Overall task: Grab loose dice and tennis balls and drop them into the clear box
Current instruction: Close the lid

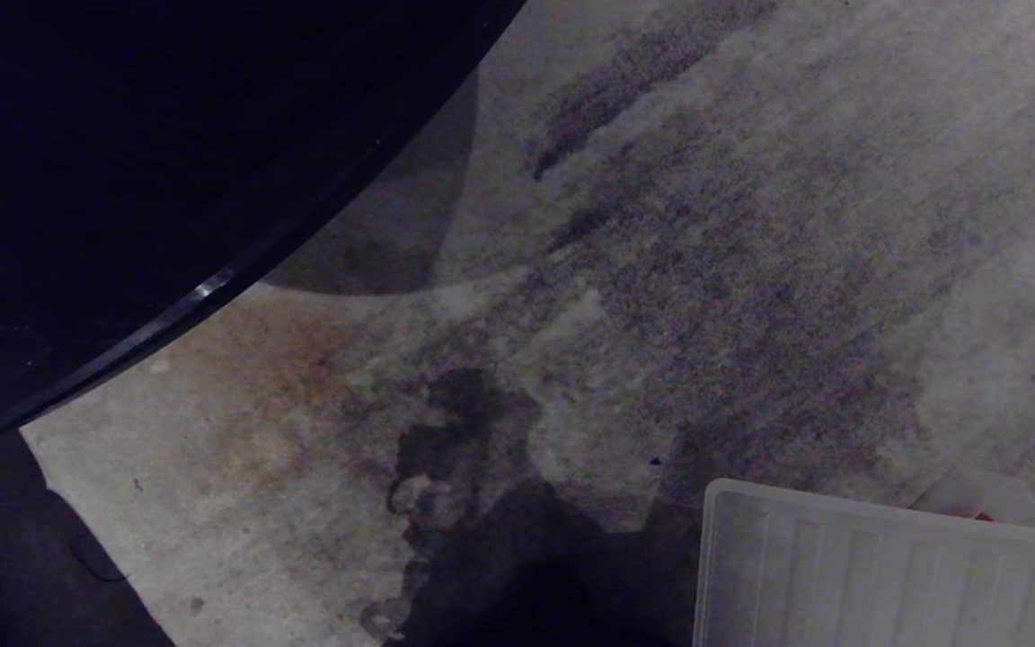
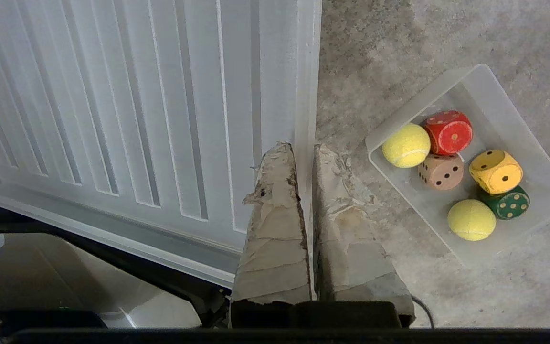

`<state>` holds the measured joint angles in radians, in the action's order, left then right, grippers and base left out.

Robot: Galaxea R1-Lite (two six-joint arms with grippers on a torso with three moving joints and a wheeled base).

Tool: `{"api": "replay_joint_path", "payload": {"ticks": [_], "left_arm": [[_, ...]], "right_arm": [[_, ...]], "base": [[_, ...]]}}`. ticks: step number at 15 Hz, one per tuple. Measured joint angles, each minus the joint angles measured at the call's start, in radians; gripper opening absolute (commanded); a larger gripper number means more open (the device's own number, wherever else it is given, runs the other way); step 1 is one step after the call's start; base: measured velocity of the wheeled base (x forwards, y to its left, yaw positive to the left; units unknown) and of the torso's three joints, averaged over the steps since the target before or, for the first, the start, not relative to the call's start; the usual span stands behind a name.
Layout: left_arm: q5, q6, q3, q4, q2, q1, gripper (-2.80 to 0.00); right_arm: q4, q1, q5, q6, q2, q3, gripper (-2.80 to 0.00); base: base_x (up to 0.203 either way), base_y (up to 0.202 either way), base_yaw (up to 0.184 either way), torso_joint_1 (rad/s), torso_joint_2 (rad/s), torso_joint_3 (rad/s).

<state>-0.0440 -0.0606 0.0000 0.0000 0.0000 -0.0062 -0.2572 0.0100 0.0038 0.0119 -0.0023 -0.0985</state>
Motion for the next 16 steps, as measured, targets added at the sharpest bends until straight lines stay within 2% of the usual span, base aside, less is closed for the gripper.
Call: {"api": "replay_joint_path", "payload": {"ticks": [7,16], "left_arm": [[-0.002,-0.001,0.0,-0.001,0.0,0.0,-2.8],[-0.003,0.001,0.0,0.0,0.0,0.0,-2.8]], "right_arm": [[-0.001,0.0,0.001,-0.001,0.0,0.0,-2.8],[-0.001,0.0,-0.001,-0.001,0.0,0.0,-2.8]], "base": [[-0.013,0.0,0.0,0.0,0.0,-0.001],[-0.181,0.0,-0.001,0.002,0.0,0.004]]}}
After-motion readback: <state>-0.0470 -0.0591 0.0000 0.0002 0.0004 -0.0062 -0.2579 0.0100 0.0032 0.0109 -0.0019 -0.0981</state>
